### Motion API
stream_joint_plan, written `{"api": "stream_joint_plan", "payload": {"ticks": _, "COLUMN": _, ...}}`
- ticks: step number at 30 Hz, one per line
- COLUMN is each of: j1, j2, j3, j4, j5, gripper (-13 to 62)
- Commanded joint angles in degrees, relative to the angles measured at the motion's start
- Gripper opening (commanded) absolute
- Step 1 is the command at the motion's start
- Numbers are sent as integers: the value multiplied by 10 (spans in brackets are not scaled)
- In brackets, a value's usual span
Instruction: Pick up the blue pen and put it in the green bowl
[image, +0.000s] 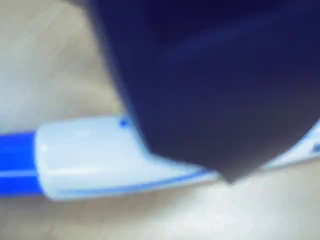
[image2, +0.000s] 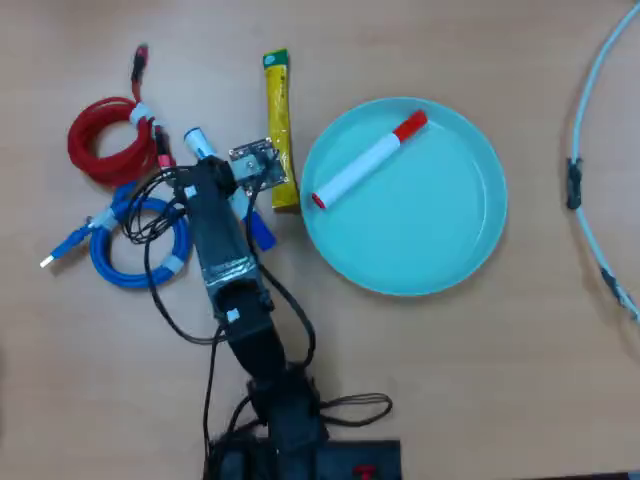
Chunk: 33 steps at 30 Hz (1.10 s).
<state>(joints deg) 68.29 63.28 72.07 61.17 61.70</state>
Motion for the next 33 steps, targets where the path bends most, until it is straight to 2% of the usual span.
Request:
{"api": "stream_joint_plan", "payload": {"ticks": 1, "j1": 6, "j2": -1, "j3": -56, "j4": -25, "j5": -5, "gripper": 225}}
{"api": "stream_joint_plan", "payload": {"ticks": 25, "j1": 6, "j2": -45, "j3": -54, "j4": -36, "j5": 31, "gripper": 220}}
{"api": "stream_joint_plan", "payload": {"ticks": 28, "j1": 6, "j2": -45, "j3": -54, "j4": -33, "j5": 33, "gripper": 162}}
{"api": "stream_joint_plan", "payload": {"ticks": 33, "j1": 6, "j2": -45, "j3": -53, "j4": -27, "j5": 36, "gripper": -54}}
